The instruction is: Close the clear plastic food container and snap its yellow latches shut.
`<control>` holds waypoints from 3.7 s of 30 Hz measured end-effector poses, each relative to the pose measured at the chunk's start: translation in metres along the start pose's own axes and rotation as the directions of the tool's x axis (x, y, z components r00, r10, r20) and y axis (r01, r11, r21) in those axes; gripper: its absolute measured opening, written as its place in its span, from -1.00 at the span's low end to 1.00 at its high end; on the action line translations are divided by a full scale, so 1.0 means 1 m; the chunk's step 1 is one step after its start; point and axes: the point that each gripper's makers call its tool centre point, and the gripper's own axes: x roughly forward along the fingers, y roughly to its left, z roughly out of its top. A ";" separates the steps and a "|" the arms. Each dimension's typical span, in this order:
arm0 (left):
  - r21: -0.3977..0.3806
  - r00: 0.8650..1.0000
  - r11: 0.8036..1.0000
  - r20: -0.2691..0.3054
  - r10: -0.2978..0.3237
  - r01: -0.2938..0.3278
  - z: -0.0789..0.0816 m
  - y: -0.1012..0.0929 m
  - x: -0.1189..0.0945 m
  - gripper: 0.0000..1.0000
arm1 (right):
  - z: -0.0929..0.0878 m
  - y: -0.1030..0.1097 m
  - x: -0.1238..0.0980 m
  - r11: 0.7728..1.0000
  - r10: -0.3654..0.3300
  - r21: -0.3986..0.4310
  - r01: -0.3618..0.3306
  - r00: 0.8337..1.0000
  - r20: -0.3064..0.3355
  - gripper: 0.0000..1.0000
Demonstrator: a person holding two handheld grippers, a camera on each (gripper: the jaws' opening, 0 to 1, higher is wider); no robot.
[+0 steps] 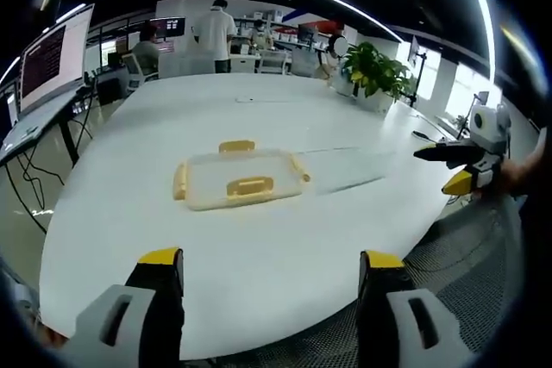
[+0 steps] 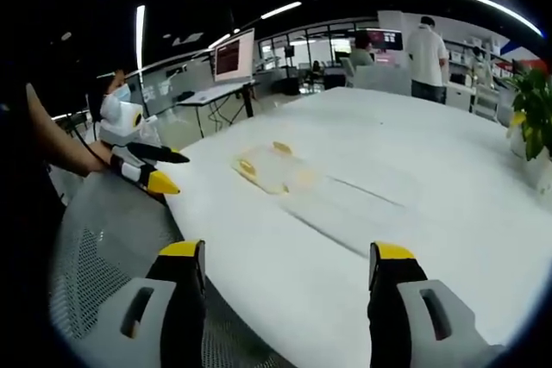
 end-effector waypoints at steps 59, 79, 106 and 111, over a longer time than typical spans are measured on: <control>0.059 0.942 0.942 0.041 -0.332 0.329 0.021 -0.037 -0.014 0.64 | 0.036 0.042 0.015 0.996 -0.072 -0.066 0.068 0.995 -0.063 0.36; 0.268 0.912 0.872 -0.087 -0.401 0.409 0.022 -0.023 -0.014 0.82 | 0.058 0.088 0.049 0.988 0.089 -0.117 -0.100 0.992 -0.093 0.70; 0.449 0.884 0.763 -0.267 -0.383 0.466 0.017 0.027 0.014 0.70 | 0.063 0.074 0.091 0.970 0.073 -0.217 -0.111 0.982 -0.175 0.48; 0.454 0.884 0.760 -0.277 -0.376 0.465 0.022 0.037 0.020 0.66 | 0.063 0.071 0.098 0.968 0.079 -0.220 -0.122 0.978 -0.193 0.45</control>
